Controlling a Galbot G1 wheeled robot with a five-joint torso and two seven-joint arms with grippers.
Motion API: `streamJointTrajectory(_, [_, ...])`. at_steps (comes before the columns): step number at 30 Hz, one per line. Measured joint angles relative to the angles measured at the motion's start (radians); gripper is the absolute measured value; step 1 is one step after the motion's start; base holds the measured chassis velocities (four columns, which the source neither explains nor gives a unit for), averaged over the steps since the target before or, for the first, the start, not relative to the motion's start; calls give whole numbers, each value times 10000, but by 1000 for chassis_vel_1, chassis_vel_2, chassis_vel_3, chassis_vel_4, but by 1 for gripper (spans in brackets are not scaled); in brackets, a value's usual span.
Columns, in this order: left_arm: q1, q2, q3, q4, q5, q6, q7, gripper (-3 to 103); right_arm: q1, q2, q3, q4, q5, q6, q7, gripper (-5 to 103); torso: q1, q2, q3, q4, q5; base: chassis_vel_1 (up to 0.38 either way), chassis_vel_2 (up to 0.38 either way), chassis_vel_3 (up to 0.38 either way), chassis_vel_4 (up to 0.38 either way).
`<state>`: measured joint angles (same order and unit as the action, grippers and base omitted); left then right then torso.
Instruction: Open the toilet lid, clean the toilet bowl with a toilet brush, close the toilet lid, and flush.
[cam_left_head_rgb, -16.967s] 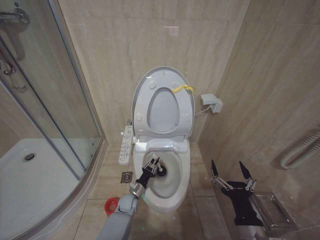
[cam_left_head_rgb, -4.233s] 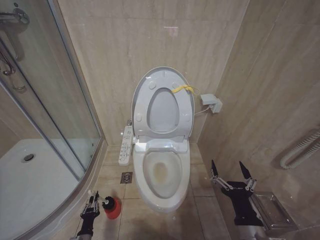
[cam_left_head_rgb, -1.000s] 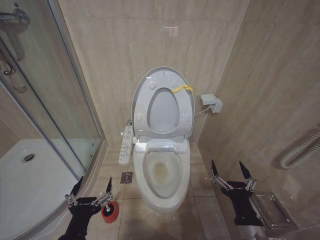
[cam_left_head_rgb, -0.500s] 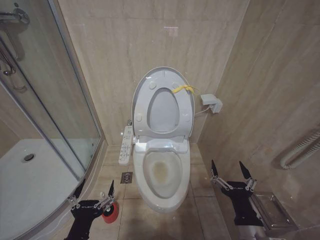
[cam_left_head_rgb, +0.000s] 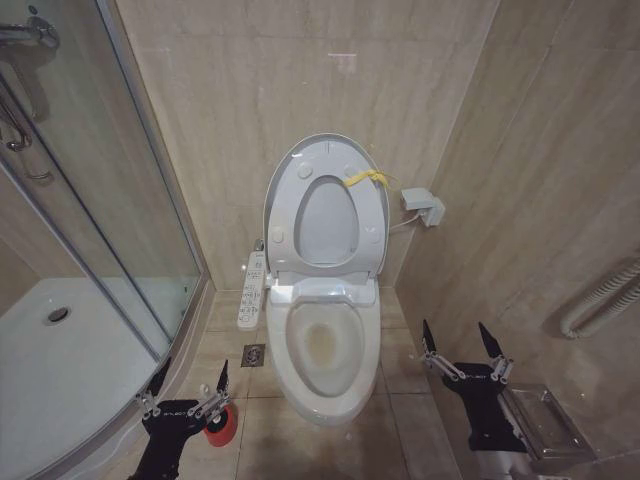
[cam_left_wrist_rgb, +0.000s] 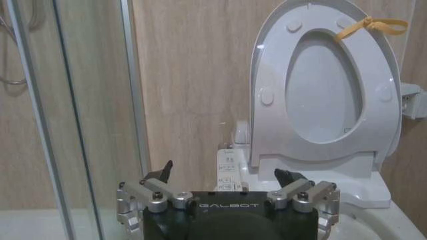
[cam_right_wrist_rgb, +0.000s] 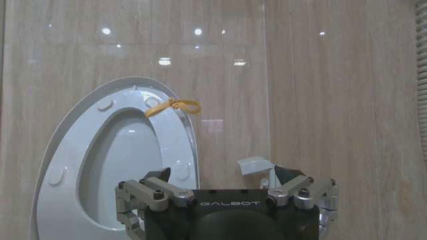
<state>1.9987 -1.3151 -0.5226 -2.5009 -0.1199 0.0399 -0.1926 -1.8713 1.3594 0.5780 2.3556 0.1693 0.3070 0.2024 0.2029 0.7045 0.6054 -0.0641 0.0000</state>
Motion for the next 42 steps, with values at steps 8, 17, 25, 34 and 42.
streamJointTrajectory(8, [-2, 0, -1, 6, -6, -4, 2, 100, 23, -523, 796, -65, 1043, -1503, -287, 100, 0, 0, 1, 3, -1, 0, 0, 0, 0])
streamJointTrajectory(17, [-2, 1, -3, 9, -10, -6, 2, 100, 200, -185, 1223, 695, 2353, -1997, -740, 100, 0, 0, 0, -1, -2, 0, 0, 0, 0])
streamJointTrajectory(25, [-3, 1, -2, 9, -10, -7, 1, 100, 2010, -566, 1021, -324, 2835, -2478, -534, 100, 0, 0, 1, 2, 1, 0, 0, 0, 0])
streamJointTrajectory(34, [-4, 2, -1, 11, -11, -7, 2, 100, 5156, -1683, 570, -2999, 3554, -2820, -259, 100, 2, -1, 2, -3, 2, 0, 0, 0, 0])
streamJointTrajectory(42, [-4, 3, -1, 11, -11, -7, 2, 100, 8614, -2178, -141, -5709, 3577, -2593, -67, 100, 3, -1, 2, 5, 0, 0, 0, 0, 0])
